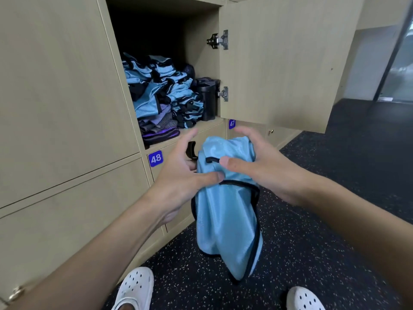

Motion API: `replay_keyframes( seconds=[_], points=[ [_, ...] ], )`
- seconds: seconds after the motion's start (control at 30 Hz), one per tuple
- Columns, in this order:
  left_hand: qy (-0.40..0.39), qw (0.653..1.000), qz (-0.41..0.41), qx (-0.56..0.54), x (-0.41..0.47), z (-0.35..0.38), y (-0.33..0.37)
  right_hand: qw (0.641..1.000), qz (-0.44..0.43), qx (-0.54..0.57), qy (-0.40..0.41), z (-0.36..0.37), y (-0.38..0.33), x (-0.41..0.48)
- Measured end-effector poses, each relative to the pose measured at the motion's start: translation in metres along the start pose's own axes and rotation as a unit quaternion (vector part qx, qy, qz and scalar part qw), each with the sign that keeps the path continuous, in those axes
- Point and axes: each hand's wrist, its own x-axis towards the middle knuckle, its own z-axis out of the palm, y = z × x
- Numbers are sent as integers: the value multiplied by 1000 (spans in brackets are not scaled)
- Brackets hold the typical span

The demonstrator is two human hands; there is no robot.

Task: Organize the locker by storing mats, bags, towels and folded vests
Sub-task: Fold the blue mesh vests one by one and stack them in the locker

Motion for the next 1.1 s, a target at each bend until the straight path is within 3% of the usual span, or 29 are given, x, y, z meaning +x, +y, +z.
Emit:
replay_keyframes(
  seconds=[0.13,0.23,0.4,0.47,0.57,0.63,0.77,0.9,1.0,1.1],
  points=[
    [33,999,3,-25,3,-1,6,994,4,-34,-105,-6,-2,-8],
    [49,997,15,-56,3,1,9,993,6,-109,-52,-3,1,-7],
    [61,992,34,-102,5,3,9,999,-17,25,-13,2,3,-4],
    [74,994,60,-45,5,2,9,999,-33,28,32,5,4,-2],
    [97,978,114,144,8,-8,8,993,-42,72,81,5,1,0],
    [52,977,91,186,9,-16,7,985,-48,138,94,1,-3,0],
    [-68,993,24,94,7,-16,-1,976,-33,208,60,-3,-9,-4],
    [-37,997,38,52,6,-8,-1,983,-41,170,49,-6,-5,-7],
    [9,998,56,12,5,-5,3,994,-90,54,7,-8,-10,-10],
    [16,998,57,-35,4,-3,8,995,-65,-53,-53,-7,-10,-12]
  ],
)
